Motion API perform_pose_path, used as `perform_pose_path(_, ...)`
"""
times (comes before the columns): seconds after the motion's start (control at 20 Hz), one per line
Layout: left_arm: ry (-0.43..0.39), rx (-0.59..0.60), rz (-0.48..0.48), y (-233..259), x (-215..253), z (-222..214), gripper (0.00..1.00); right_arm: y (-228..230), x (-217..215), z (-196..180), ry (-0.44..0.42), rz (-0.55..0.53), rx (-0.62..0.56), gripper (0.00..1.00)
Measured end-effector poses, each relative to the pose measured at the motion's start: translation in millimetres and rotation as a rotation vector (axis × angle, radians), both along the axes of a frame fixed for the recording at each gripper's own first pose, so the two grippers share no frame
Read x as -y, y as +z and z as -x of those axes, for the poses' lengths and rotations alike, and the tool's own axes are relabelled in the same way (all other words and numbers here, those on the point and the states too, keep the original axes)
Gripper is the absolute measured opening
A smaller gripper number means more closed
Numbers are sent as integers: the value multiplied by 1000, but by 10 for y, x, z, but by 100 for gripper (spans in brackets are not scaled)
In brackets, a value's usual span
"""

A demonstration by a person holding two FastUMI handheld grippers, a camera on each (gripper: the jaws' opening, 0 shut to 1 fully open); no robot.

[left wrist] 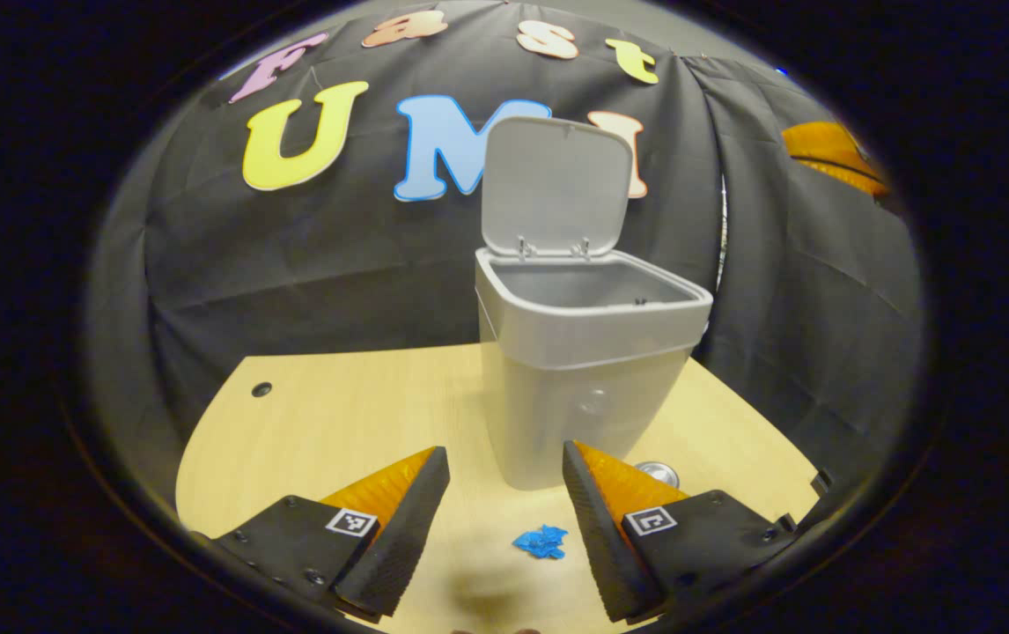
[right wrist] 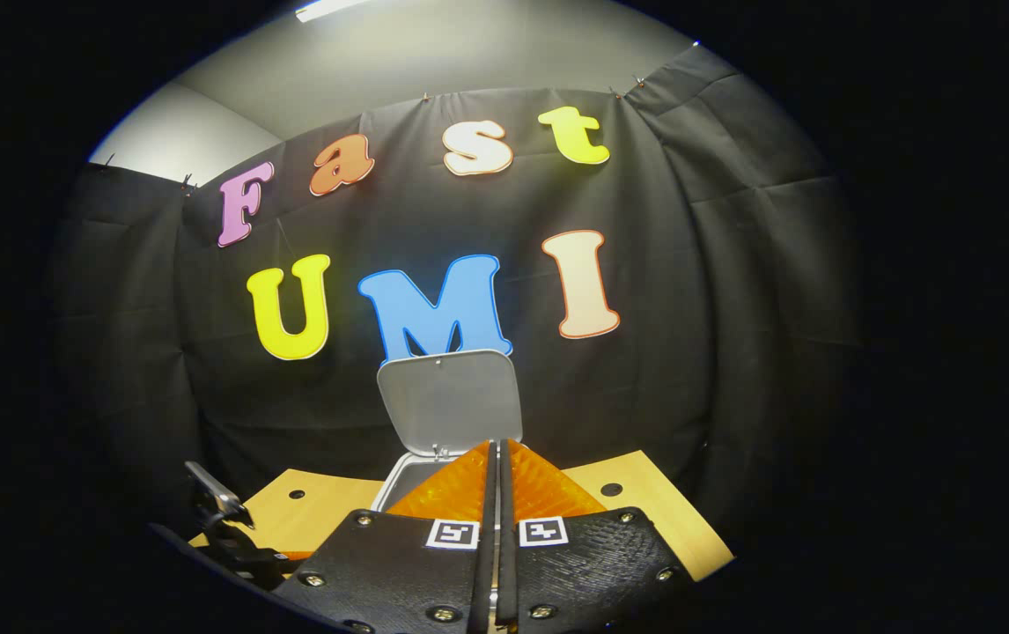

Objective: Press the lid of the desktop garbage bin to open it, pick up the crumpled paper on the desktop and throw it into the bin, then pick up the pop can on the desktop and drop it into the bin, and finally close the garbage bin lid.

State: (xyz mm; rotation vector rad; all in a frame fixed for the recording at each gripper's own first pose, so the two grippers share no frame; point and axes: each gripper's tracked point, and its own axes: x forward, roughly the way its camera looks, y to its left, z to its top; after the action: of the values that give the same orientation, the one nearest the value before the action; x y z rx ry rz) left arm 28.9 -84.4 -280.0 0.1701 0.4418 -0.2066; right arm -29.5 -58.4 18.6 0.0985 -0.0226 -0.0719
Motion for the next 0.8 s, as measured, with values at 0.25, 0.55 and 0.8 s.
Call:
perform_pose_path(0.25, -46, -96, -22, -674, 164, 17, 87, -73, 329, 168, -82, 31, -27, 2)
perform_pose_path(0.55, -54, -197, -65, -1300, 151, 40, 87, -121, 665, 326, -163, 58, -58, 2)
perform_pose_path(0.8, -31, -257, -95, -1681, 91, 39, 84, -254, 859, 381, -199, 71, -104, 2)
